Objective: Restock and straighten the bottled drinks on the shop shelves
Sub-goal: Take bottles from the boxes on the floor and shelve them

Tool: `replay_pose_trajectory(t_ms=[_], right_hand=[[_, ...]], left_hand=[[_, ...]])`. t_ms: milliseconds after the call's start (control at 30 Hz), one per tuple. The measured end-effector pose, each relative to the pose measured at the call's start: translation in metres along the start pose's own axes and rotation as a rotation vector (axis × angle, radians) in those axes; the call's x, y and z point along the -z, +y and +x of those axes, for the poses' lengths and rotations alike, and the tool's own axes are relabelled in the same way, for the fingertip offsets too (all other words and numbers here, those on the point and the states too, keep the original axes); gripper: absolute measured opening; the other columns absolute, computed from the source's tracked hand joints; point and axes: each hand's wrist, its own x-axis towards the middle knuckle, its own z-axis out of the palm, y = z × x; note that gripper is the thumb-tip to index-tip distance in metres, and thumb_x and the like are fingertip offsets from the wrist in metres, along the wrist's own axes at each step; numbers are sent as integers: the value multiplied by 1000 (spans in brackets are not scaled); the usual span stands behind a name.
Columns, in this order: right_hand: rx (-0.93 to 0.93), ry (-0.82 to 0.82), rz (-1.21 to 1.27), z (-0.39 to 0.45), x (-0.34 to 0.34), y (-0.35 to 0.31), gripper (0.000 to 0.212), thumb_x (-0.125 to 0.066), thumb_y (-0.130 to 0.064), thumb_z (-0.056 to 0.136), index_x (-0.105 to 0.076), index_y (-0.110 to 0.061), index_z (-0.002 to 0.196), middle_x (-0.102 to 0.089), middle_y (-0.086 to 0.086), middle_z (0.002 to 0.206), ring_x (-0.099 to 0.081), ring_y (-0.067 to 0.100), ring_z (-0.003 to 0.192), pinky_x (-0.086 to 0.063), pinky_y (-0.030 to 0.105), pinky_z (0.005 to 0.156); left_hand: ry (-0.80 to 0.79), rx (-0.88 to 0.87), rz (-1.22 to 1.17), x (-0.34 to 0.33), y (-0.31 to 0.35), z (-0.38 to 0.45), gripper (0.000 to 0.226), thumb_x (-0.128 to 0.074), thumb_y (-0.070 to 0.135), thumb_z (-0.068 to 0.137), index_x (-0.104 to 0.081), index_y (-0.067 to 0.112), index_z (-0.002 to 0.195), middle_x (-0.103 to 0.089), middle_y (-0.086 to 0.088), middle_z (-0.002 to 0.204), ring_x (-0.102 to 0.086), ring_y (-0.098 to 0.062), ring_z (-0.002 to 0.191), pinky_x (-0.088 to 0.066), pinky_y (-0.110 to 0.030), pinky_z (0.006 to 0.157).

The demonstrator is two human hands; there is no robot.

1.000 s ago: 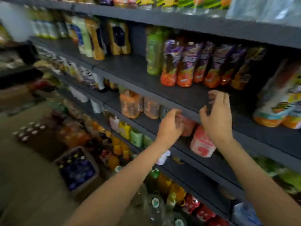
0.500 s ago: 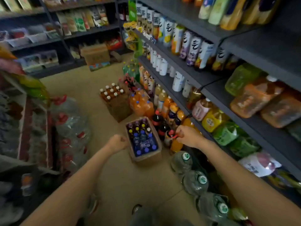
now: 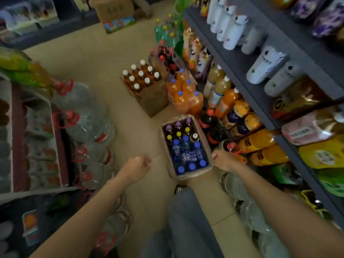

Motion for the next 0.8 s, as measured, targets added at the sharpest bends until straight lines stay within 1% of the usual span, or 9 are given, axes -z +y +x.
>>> replay_pose_trajectory(t_ms=[67,133,200,267,333,433,533,667,800], right_hand=[[-13,9,18,47,-12,-5,15,-53,-6,86,-59,7,87,-63,26,98,-59,36,98,-42,35,72],[-5,18,16,95,-27,-9,9,-53,-10,88,-56,-3,84,-63,22,99,-59,34,98,-37,32,70],[2,18,-15,145,-46,-12,11,-52,-13,90,-56,-3,95,-60,16,104,-56,28,96,-36,30,71],[19,44,-11,200,-68,-9,24,-57,-12,87,-53,0,107,-50,13,105,-49,22,98,-38,32,80],[38,128,-45,257,-90,4,45,-61,-10,83,-48,1,125,-47,17,123,-46,26,114,-39,35,96],[18,287,-166,338,-113,22,47,-60,-10,82,-49,-9,128,-40,20,138,-45,38,119,-40,39,98],[-36,313,-209,403,-133,42,45,-57,-16,88,-46,-10,131,-40,20,138,-44,38,121,-40,41,99],[-5,368,-243,426,-137,52,25,-53,-6,87,-52,-2,112,-53,24,119,-56,38,102,-47,40,82],[70,389,-177,374,-104,26,37,-62,-18,85,-50,1,115,-50,22,118,-53,39,105,-42,40,80]], left_hand=[[-32,15,23,1,-9,40,22,-52,11,90,-57,7,111,-66,-9,102,-62,-26,97,-44,-26,80],[-66,9,54,-2,-18,84,23,-51,9,90,-56,7,113,-66,-9,104,-61,-26,98,-43,-26,81],[-87,-15,61,-10,-27,133,23,-51,7,89,-56,6,112,-66,-10,101,-62,-27,97,-43,-26,80],[-78,-28,43,-24,-40,185,23,-51,4,88,-56,4,111,-66,-13,99,-62,-30,94,-43,-27,76],[-68,-30,47,-44,-54,238,24,-51,5,89,-55,4,112,-66,-14,101,-61,-30,94,-44,-27,77],[-37,-40,-8,-82,-75,306,19,-52,7,89,-57,6,107,-66,-15,98,-63,-30,92,-48,-33,83],[-11,-90,-63,-124,-96,355,16,-50,3,87,-58,10,99,-67,-13,91,-65,-28,85,-48,-35,79],[-58,-89,-110,-156,-117,369,17,-49,5,86,-52,21,90,-68,-15,92,-66,-31,85,-51,-41,79],[-94,-91,-149,-146,-101,339,20,-49,1,86,-55,12,102,-66,-11,91,-65,-30,87,-47,-31,76]])
